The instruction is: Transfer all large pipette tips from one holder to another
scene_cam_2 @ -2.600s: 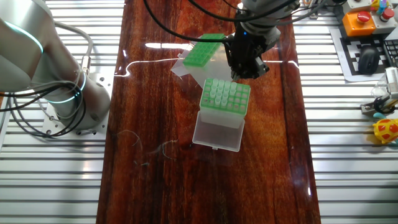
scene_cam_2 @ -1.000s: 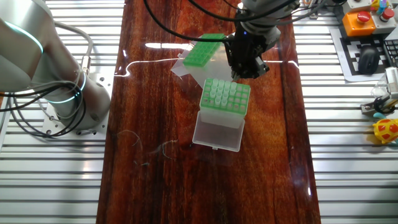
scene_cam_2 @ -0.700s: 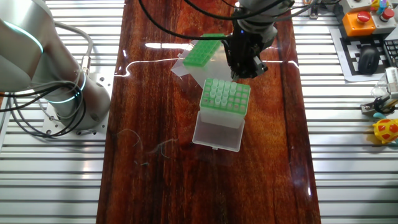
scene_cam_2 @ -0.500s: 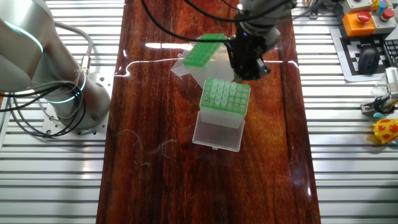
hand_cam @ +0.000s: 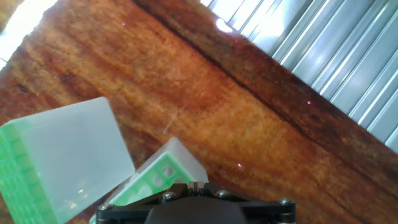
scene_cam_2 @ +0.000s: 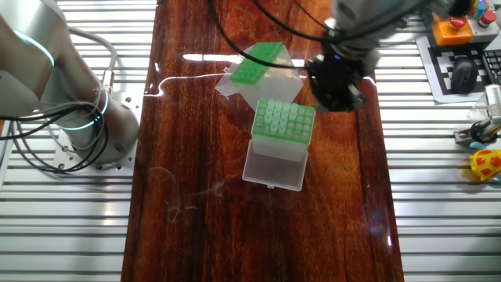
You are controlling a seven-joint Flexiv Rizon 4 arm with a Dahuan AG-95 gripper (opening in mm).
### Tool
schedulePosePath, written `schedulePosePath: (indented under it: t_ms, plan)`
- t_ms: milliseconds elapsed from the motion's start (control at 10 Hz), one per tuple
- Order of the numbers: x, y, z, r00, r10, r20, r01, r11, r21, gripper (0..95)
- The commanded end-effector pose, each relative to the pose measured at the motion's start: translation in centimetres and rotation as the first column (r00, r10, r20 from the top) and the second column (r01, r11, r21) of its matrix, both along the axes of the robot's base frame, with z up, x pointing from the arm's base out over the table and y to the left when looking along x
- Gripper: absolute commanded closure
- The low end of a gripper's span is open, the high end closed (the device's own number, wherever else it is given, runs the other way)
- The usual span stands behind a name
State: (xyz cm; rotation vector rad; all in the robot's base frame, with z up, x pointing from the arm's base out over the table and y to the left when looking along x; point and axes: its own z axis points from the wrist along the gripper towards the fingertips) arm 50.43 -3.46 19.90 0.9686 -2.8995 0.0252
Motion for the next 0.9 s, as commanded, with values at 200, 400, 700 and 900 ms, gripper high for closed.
schedulePosePath:
  t_ms: [200,400,700,900]
  plan:
    - [-0.3,0.0,0.1,0.998,-0.062,0.012,0.062,0.998,-0.024,95.0]
    - [-0.1,-0.5,-0.5,0.998,-0.058,0.013,0.058,0.998,-0.022,95.0]
    - [0.4,-3.0,-3.1,0.999,-0.044,0.019,0.044,0.999,0.003,95.0]
    - [0.4,-3.8,-3.5,0.999,-0.032,0.018,0.032,0.999,0.005,95.0]
